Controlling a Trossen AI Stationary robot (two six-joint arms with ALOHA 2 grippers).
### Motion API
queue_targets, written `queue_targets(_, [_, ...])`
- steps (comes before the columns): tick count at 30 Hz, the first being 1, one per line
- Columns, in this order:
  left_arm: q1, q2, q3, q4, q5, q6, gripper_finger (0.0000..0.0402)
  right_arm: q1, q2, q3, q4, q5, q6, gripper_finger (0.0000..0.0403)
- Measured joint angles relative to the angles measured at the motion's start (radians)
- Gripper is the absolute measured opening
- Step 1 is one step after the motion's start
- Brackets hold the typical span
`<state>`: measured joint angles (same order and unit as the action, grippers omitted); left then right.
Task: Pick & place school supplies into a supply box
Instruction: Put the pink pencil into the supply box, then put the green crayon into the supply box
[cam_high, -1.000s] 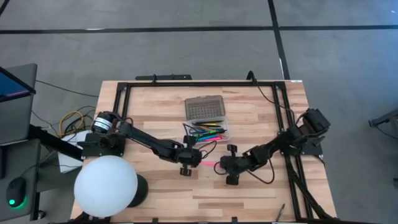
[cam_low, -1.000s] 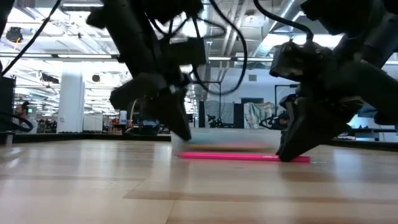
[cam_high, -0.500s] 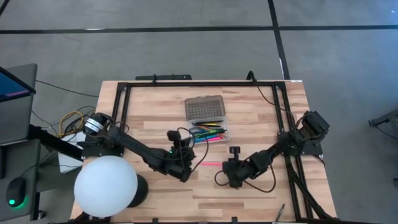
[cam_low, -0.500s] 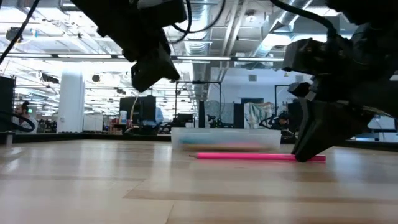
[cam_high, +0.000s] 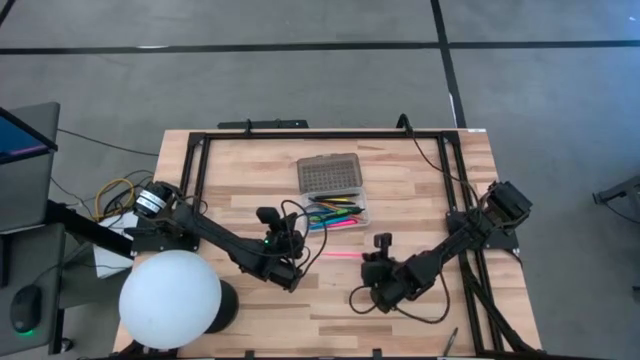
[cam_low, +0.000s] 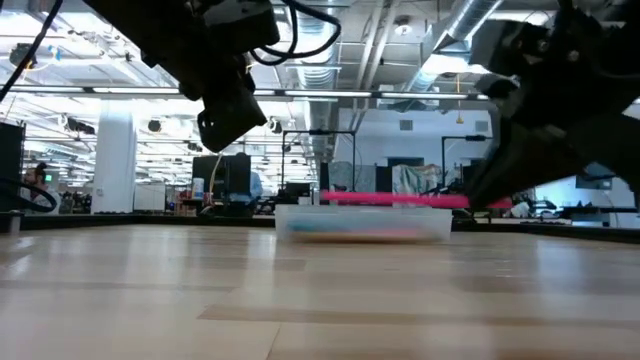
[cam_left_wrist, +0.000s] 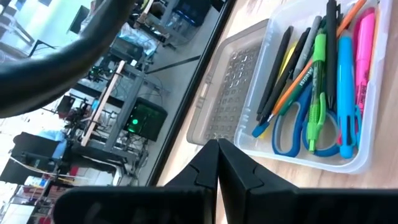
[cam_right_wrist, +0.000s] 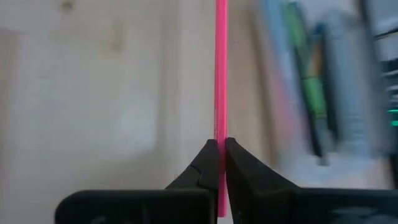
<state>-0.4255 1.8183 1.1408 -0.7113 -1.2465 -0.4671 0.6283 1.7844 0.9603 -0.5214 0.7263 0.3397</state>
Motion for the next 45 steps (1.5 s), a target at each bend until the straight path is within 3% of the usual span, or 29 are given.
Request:
queue_targets(6, [0.0,0.0,0.0,-0.024,-0.027,-0.032,0.0,-0.048,-0.002,0.052,-0.131,0.16,-0.014,0.0])
queue_targets(9, [0.0,0.0,0.0,-0.024,-0.027,-0.032,0.0,-0.113,-0.002,0.073,-0.147,0.184,-0.088,0.0])
queue_targets(18, [0.0,0.0,0.0,-0.042,-0.022,-0.032,0.0,-0.393,-0.003,0.091,-0.068,0.011,-0.218,0.0005])
queue_targets(25, [0.0,0.0,0.0,-0.043,-0.013,-0.032,0.0,-0.481,-0.003,0.091,-0.032,-0.075,-0.238,0.0059])
queue_targets(35, [0.0,0.0,0.0,-0.066,0.011,-0.028,0.0,-0.44,-0.01,0.091,-0.052,-0.073,-0.22,0.0138])
queue_targets(40, [-0.001,0.0,0.0,-0.087,0.055,-0.006,0.0,-0.339,-0.087,0.093,-0.206,-0.113,-0.156,0.0141])
queue_targets(45, [0.0,0.0,0.0,-0.084,0.059,0.01,0.0,-0.188,-0.236,0.093,-0.36,-0.183,0.031,0.0127])
